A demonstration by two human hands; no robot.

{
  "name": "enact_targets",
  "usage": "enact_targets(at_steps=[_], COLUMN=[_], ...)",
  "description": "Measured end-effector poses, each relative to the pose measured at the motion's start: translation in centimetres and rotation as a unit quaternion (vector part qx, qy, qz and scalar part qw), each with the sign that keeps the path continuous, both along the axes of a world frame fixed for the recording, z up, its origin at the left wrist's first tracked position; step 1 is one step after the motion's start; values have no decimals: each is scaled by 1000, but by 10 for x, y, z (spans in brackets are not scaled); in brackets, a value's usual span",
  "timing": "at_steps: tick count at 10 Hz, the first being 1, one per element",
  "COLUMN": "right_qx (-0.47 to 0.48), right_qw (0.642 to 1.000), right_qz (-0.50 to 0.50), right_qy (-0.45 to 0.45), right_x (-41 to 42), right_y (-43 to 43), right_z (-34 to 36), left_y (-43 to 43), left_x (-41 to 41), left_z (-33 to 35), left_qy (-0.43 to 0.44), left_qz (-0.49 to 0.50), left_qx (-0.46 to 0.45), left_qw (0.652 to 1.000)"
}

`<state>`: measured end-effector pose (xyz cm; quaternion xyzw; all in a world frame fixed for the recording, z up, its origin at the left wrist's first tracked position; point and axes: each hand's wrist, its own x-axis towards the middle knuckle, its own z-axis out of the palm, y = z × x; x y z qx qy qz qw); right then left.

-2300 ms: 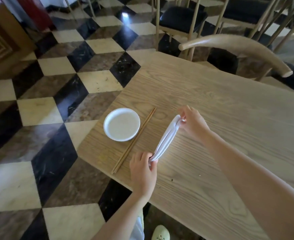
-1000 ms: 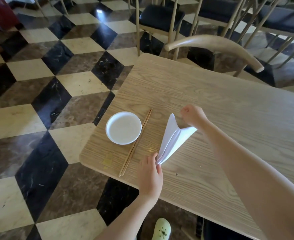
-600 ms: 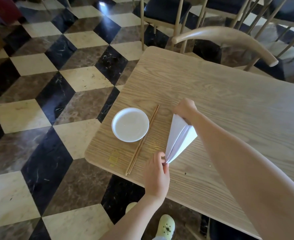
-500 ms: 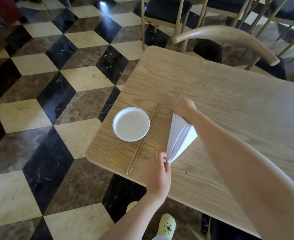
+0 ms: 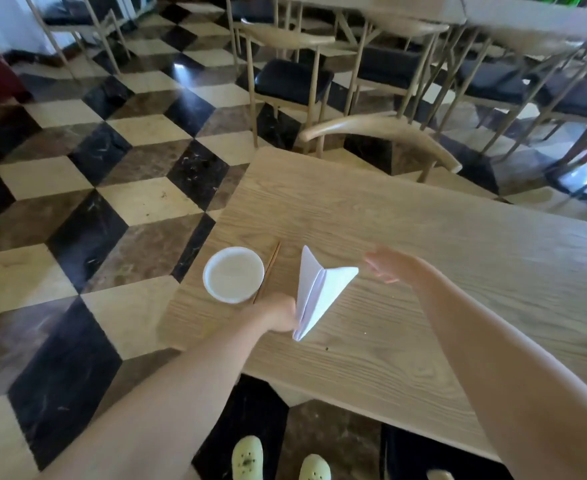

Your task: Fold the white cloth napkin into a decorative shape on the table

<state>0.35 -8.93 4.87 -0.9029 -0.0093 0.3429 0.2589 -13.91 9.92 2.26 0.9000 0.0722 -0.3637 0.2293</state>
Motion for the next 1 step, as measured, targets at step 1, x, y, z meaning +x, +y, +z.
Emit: enact_targets(at_steps=[1], right_qx=[-55], right_qw=[993], right_qz=[68], right_qy=[85], right_x=[-20], right_y=[-13], right_z=[18], left_y=[11], left_x=[22], left_z=[28], left_qy=[58], left_qz=[-34], left_qx=[27], left_qw=[997])
